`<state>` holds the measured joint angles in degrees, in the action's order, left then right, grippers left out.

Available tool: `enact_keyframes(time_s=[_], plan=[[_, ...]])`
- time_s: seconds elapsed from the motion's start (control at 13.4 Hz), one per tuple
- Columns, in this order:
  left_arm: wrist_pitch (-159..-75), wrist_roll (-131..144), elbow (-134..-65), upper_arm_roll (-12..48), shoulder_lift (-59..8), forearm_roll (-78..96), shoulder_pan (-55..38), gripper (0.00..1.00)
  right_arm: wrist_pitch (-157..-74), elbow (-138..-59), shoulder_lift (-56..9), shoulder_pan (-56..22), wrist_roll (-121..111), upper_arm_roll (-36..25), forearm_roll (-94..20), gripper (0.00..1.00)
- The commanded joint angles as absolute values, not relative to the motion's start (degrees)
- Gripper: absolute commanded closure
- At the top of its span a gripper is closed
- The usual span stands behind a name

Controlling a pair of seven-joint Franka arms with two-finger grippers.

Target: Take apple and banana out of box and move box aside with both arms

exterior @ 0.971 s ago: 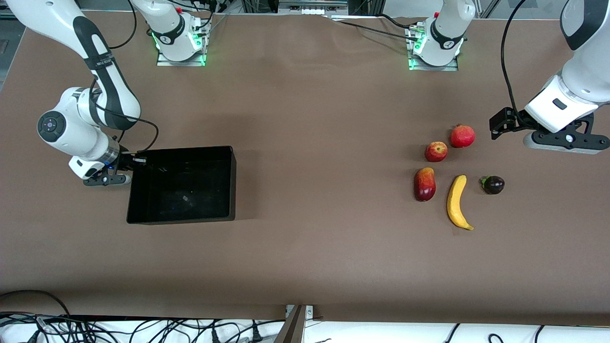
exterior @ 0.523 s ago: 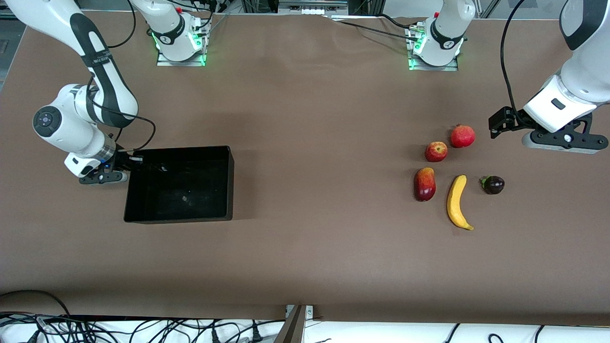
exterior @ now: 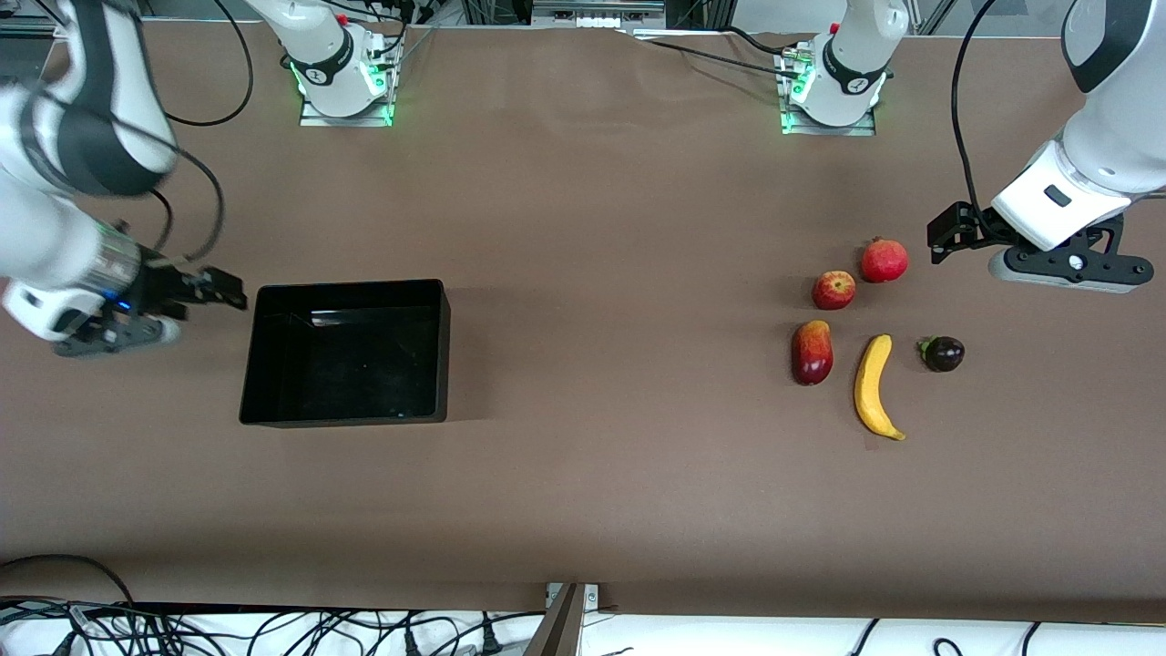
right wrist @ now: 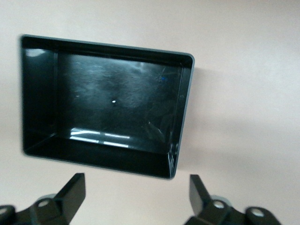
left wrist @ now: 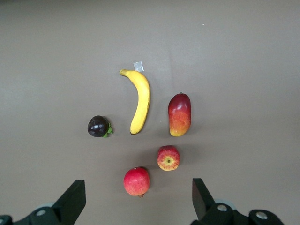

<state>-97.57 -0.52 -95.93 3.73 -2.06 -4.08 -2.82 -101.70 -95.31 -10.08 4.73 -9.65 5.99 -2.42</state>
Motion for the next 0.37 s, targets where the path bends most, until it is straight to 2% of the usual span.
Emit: enact_keyframes(time_s=[0.0, 0.15, 0.3], plan=[[-96.15, -0.18, -94.92, 3.6, -1.85, -3.08, -3.16, 0.0, -93.63, -87.57, -8.53, 4.75, -10.02, 6.33, -2.73, 0.0], [-96.06, -0.09, -94.92, 3.6, -1.85, -3.08, -3.16, 0.0, -88.27, -82.46, -8.61, 4.75, -10.2, 6.24, -2.9, 0.0], [-96.06, -0.09, -94.92, 3.6, -1.85, -3.08, -3.25, 0.0, -86.93, -82.18, -8.53, 4.66, -10.02, 6.33, -2.9, 0.0]])
